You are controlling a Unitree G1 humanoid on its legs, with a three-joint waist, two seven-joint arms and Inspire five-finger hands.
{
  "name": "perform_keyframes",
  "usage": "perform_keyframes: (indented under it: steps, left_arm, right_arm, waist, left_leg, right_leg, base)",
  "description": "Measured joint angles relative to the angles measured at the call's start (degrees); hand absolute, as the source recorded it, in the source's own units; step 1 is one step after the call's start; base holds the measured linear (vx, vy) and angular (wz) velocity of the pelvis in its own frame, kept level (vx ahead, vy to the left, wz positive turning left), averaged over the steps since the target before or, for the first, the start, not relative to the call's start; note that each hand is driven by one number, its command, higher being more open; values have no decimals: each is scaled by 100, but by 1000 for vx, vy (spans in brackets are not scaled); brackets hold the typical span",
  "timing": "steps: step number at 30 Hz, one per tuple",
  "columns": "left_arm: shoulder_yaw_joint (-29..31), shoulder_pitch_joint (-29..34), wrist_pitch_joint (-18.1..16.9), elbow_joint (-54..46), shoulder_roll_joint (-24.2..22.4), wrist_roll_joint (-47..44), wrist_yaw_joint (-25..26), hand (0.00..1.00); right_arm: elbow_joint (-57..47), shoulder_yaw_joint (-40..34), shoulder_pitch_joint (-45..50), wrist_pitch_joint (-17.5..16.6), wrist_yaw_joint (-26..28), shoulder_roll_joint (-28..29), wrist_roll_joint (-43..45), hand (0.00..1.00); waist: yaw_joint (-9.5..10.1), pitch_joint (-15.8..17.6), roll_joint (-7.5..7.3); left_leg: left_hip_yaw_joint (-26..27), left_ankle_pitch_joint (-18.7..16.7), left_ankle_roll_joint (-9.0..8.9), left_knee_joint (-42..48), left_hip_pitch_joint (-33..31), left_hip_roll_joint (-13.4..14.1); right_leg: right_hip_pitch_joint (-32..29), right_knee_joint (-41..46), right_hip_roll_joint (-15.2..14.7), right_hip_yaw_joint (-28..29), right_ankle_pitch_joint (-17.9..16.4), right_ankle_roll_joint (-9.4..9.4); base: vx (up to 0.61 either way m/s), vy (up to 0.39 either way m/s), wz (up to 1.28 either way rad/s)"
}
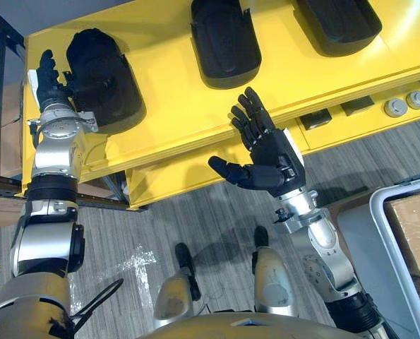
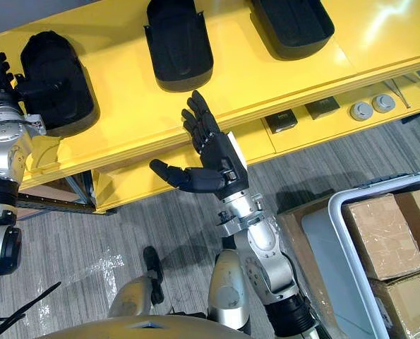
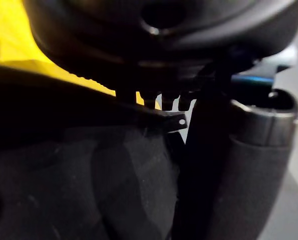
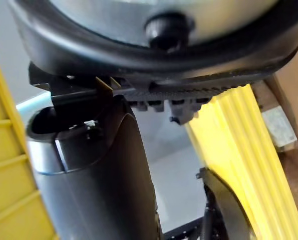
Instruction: Walk over and take three plastic housings, then place them on the shelf
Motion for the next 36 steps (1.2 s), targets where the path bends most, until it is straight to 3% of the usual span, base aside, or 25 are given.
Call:
perform_keyframes:
  steps: [3,9,16,20,24,25,27,29,30,32,34,36]
  left_arm:
    - [-43,-89,-146,218,0,-1,-88,100]
    - [-170,-92,-932,247,-13,-265,109,100]
    - [-142,-106,-1750,-1447,258,-77,807,100]
    - [323,4,-2113,-2190,418,294,982,100]
    - [782,1016,-2607,-2951,394,420,1042,100]
    - [1052,1865,-2844,-3639,86,434,1068,100]
    - [1147,2439,-2993,-4109,-308,487,1078,100]
    - [1156,3535,-3199,-4937,-1107,590,980,100]
    - [1150,3797,-3237,-5124,-1281,592,926,100]
    - [1056,4733,-3331,-5774,-1946,553,603,100]
    - [974,5174,-3421,-6017,-2225,513,239,100]
    - [633,5555,-3552,-6247,-2421,189,-436,100]
  right_arm:
    - [1,-5,-1,0,-1,-85,2,100]
    - [3,-87,29,-1,89,-111,170,100]
    - [28,-251,216,-113,286,-66,86,100]
    - [37,-353,140,-284,298,-140,-484,100]
    - [70,-293,-61,-331,217,-249,-601,100]
    - [136,-298,-231,-387,70,-250,-894,100]
    - [213,-301,-279,-455,-69,-244,-1147,100]
    - [473,-289,-337,-507,-341,-207,-1776,100]
    - [545,-287,-354,-509,-381,-164,-1917,100]
    - [825,-215,-420,-506,-535,-40,-2208,100]
    - [951,-162,-483,-507,-692,5,-2484,100]
    - [1215,-86,-684,-510,-842,81,-2666,100]
  waist:
    - [2,0,0]
    - [-20,-2,2]
    - [11,-79,78]
    - [163,-407,284]
    - [274,-820,314]
    - [352,-930,274]
    - [443,-1049,234]
    - [626,-1241,76]
    - [659,-1267,30]
    - [828,-1355,-122]
    - [919,-1384,-165]
    - [982,-1395,-161]
  left_leg:
    - [0,-1,0,44,0,0]
    - [-2,-1,0,59,22,-3]
    - [-19,1,5,-130,382,-26]
    - [-71,1,5,-247,571,-34]
    - [-199,-1,4,-260,692,-21]
    - [-297,-14,-11,-267,773,-9]
    - [-377,-36,-22,-266,787,-3]
    - [-529,-39,-23,-261,798,-4]
    - [-574,-39,-24,-262,798,-5]
    - [-717,-39,-27,-280,792,-20]
    - [-771,-13,-29,-335,790,-36]
    - [-816,21,-21,-427,777,-55]
  right_leg:
    - [22,-2,-2,27,9,15]
    - [61,-19,-3,33,28,41]
    - [453,-241,1,-59,61,85]
    - [709,-388,-4,-170,77,107]
    - [1040,-573,-8,-386,75,109]
    - [1245,-693,-6,-522,77,112]
    - [1364,-782,-4,-621,87,129]
    - [1594,-966,-4,-823,111,165]
    - [1650,-1008,-3,-882,120,176]
    - [1834,-1179,-2,-1053,154,174]
    - [1881,-1263,-4,-1123,162,175]
    - [1945,-1347,0,-1191,164,181]
  base:
    - [0,0,0]
    - [0,0,0]
    - [9,3,0]
    - [62,11,7]
    - [54,6,22]
    - [2,4,30]
    - [-14,1,30]
    - [-16,0,38]
    - [-29,-4,36]
    - [-35,-3,35]
    - [-51,3,30]
    - [-65,1,34]
